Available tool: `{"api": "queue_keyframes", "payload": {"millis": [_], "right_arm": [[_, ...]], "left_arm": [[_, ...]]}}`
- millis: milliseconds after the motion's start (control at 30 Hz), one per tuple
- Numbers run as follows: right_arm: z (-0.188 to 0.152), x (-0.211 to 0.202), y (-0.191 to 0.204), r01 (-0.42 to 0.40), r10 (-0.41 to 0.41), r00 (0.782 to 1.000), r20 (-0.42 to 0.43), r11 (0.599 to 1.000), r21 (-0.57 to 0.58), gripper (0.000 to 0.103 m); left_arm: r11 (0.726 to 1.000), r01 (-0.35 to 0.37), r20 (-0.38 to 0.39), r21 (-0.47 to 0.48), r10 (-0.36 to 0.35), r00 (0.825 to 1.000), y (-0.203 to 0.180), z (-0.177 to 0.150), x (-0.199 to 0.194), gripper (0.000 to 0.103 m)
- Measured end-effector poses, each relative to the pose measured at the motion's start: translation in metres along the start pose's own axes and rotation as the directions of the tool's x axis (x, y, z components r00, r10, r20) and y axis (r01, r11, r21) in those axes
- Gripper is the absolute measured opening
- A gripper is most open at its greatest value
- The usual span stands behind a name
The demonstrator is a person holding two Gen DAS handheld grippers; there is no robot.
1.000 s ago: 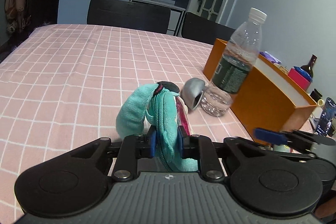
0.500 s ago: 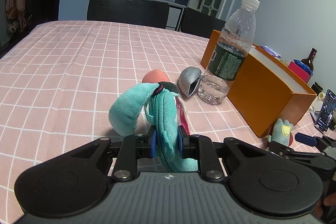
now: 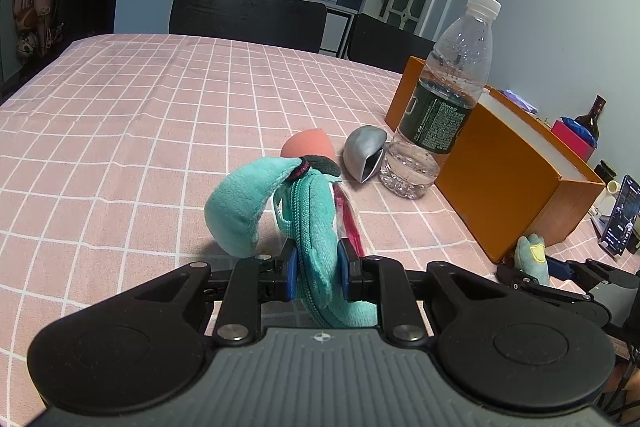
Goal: Organize soft objects
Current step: 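Hold the teal doll with the left while the right grasps the grey-green plush toy, then lift the teal doll and grey-green plush toy and carry both over the box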
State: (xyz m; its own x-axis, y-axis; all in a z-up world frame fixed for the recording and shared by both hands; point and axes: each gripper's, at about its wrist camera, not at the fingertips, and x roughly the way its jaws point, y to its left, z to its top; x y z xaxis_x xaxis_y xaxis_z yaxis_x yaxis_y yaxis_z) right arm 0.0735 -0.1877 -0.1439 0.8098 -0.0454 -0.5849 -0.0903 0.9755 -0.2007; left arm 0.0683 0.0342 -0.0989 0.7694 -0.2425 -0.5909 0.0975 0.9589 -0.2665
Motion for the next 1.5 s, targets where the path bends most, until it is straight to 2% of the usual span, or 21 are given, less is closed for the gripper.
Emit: {"api": "queue_keyframes", "payload": {"millis": [133, 467, 667, 900, 1067, 1333, 1500], "right_arm": [[0.002, -0.002, 0.001, -0.005, 0.005, 1.0, -0.003, 1.0, -0.017, 0.04], [0.013, -0.038, -0.003, -0.062, 0.062, 0.998, 0.008, 0.997, -0.043, 0.039], [0.022, -0.061, -0.011, -0.129, 0.129, 0.992, -0.01, 0.991, -0.047, 0.039], [0.044, -0.098, -0.04, -0.196, 0.197, 0.98, 0.022, 0.98, -0.046, 0.039], [0.071, -0.123, -0.06, -0.174, 0.181, 0.978, 0.107, 0.982, -0.074, 0.039], [0.114, -0.133, -0.089, -0.148, 0.167, 0.962, 0.216, 0.984, -0.1, 0.039], [0.14, -0.11, -0.114, -0.205, 0.215, 0.955, 0.204, 0.976, -0.073, 0.039]], "left_arm": [[1.0, 0.002, 0.001, -0.004, -0.002, 1.0, 0.001, 0.0, 0.001, 0.023], [1.0, 0.02, 0.013, 0.024, -0.021, 1.0, -0.006, -0.001, -0.016, 0.022], [0.993, 0.108, 0.008, 0.038, -0.108, 0.994, -0.018, 0.0, -0.036, 0.022], [0.962, 0.252, -0.009, 0.107, -0.253, 0.967, -0.053, 0.009, -0.053, 0.022], [0.929, 0.312, 0.04, 0.198, -0.326, 0.945, -0.087, 0.028, -0.064, 0.022], [0.888, 0.335, 0.146, 0.315, -0.394, 0.907, -0.141, 0.068, -0.072, 0.022], [0.882, 0.316, 0.187, 0.35, -0.396, 0.899, -0.173, 0.097, -0.055, 0.022]]}}
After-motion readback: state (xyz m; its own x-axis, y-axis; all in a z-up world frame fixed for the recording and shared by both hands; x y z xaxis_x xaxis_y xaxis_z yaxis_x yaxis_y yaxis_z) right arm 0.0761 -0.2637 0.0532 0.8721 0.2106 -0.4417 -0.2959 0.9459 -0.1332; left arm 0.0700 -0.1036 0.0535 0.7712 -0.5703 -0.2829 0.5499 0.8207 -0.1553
